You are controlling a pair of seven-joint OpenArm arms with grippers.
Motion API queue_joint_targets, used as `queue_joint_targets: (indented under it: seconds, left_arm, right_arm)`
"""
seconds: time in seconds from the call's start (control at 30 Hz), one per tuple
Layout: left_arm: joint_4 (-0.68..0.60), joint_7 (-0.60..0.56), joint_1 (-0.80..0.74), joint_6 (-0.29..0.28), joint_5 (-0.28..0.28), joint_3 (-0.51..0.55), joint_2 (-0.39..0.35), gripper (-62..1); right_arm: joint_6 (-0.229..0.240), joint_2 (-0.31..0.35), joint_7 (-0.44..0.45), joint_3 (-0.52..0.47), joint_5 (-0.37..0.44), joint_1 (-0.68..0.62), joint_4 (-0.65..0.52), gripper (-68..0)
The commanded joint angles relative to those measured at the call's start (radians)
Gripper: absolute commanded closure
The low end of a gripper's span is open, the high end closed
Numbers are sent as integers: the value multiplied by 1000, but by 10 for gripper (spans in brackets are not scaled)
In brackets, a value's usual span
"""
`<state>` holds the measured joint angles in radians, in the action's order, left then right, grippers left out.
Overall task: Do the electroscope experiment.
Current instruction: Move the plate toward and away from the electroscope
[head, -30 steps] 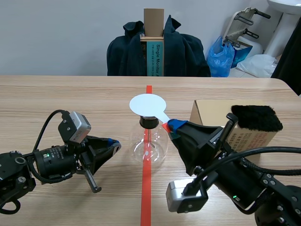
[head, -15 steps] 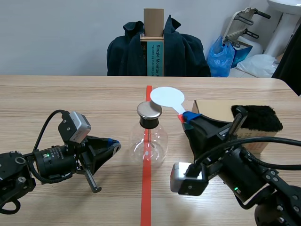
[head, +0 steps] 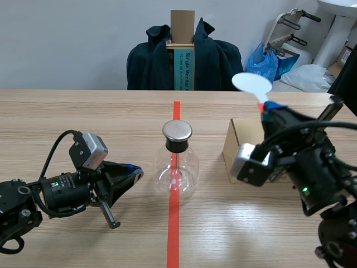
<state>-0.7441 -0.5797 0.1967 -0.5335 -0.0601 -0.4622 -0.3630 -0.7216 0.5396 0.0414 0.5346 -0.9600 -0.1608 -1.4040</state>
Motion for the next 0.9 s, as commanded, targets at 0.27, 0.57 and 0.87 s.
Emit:
queue_joint_targets:
  seconds: [0.27,0.57,0.87]
  left_arm:
    - [-24,-15,5,0,7,10,2,-30]
    - [-24,-15,5,0,7,10,2,-30]
    - [-50,-16,-3,-4,8,26,-26,-29]
  right_arm:
    - [-61,72,-40,-242,34,-121,-246,-8]
    - [-61,72,-28,-388,51,-277,-290,-8]
    - [-61,72,-8,-481,126,-362,-290,-8]
